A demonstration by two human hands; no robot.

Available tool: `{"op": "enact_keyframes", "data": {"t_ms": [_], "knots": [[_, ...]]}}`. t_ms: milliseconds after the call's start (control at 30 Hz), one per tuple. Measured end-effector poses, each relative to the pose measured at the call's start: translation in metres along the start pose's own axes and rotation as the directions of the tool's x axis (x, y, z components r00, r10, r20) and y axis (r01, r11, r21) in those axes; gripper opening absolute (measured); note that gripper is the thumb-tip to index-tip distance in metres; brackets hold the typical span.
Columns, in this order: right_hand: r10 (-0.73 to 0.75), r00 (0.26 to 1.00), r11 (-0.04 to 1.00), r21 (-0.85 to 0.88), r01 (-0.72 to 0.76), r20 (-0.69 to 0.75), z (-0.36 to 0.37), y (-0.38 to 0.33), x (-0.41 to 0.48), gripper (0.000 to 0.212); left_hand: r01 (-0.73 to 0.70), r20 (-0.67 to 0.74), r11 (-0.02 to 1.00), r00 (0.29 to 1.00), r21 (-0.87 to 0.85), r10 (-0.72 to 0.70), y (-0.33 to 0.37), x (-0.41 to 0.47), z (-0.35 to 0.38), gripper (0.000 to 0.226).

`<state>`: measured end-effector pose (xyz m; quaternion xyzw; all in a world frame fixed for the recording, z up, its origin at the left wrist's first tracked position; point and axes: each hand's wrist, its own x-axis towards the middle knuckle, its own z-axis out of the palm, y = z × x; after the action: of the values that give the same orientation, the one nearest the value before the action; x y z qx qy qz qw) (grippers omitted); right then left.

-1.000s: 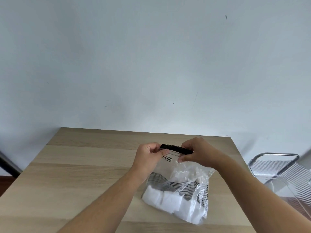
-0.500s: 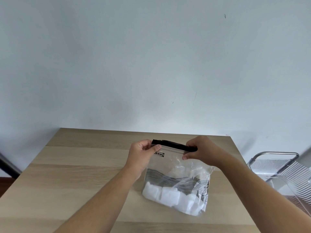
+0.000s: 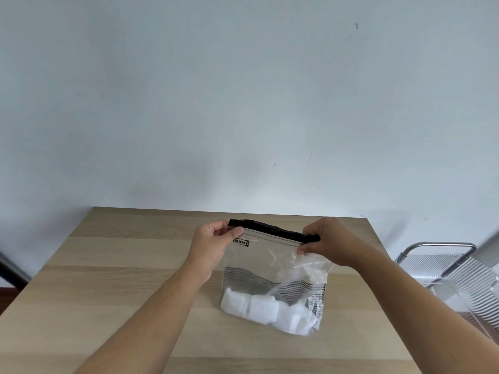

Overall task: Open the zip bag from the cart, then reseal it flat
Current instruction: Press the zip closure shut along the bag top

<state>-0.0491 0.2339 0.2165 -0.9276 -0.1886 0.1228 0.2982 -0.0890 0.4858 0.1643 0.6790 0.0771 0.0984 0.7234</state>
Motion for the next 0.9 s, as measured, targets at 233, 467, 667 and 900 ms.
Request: {"op": "enact_keyframes", "data": {"t_ms": [233, 467, 667, 900], "knots": [[-0.006, 1.0, 0.999, 0.032, 0.007, -0.027, 0.001, -0.005, -0.004, 0.028, -0.006, -0.02, 1.0, 1.0, 0.023, 0.007, 0.0, 0.006, -0.009, 0.005], [0.01, 1.0, 1.0, 0.012, -0.009, -0.016, -0.004, 0.002, -0.008, 0.033, -0.02, -0.033, 1.0, 0.999, 0.017, 0.021, 0.003, 0.007, -0.015, 0.011], [0.023, 0.998, 1.0, 0.013, -0.022, -0.06, -0.008, 0.002, -0.016, 0.026, -0.044, -0.046, 0.999, 0.998, 0.005, 0.044, 0.007, 0.005, -0.013, 0.015], [0.041, 0.99, 0.996, -0.072, -0.051, -0.138, -0.017, 0.0, -0.026, 0.033, -0.063, -0.078, 0.998, 0.995, 0.013, 0.064, 0.01, 0.006, -0.021, 0.015]]}}
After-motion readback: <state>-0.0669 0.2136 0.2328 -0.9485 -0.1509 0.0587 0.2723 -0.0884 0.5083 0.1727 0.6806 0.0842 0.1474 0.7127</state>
